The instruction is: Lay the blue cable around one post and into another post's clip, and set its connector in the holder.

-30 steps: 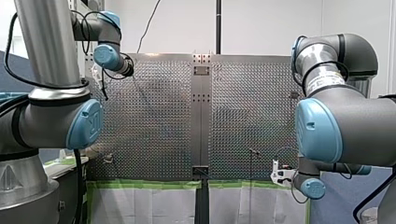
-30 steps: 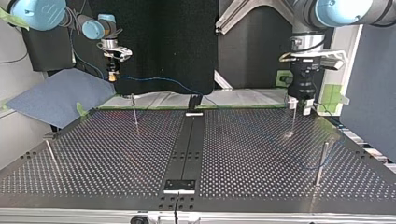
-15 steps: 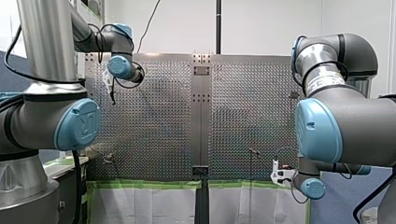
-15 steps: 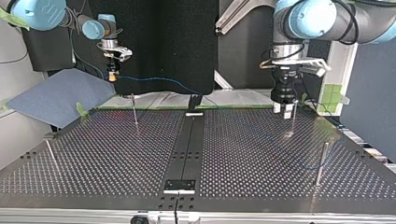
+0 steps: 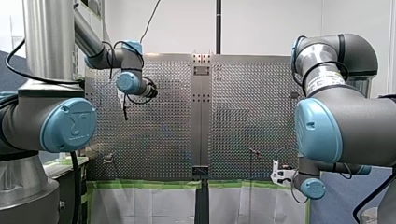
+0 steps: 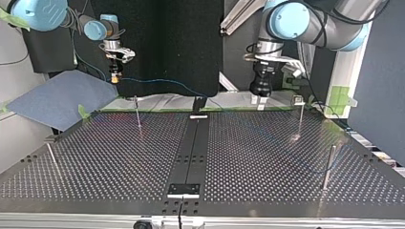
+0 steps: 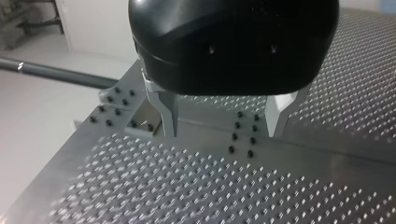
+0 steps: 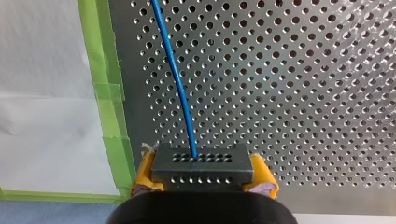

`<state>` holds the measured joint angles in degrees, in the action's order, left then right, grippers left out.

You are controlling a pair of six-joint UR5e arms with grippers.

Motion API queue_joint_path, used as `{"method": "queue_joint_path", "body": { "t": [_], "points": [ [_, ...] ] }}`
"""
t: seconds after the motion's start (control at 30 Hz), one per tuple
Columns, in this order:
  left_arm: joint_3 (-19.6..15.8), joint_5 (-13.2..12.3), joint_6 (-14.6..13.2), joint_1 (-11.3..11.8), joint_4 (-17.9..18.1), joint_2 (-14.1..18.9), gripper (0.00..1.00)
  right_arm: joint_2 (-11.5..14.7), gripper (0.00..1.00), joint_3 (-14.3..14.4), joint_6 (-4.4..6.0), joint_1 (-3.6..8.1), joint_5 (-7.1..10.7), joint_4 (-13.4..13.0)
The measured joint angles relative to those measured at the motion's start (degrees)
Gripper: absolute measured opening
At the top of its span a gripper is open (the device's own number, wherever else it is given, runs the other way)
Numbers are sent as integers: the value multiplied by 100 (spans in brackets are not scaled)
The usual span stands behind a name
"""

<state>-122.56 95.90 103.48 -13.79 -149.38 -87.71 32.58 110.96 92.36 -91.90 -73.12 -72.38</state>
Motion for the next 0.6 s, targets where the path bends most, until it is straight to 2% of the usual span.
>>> {"method": "queue_joint_path", "body": {
  "t": [0.6],
  "points": [
    [83,20,252,-849,848,-848,93,0,0,-1,-5,-8,-8,4]
  ]
}}
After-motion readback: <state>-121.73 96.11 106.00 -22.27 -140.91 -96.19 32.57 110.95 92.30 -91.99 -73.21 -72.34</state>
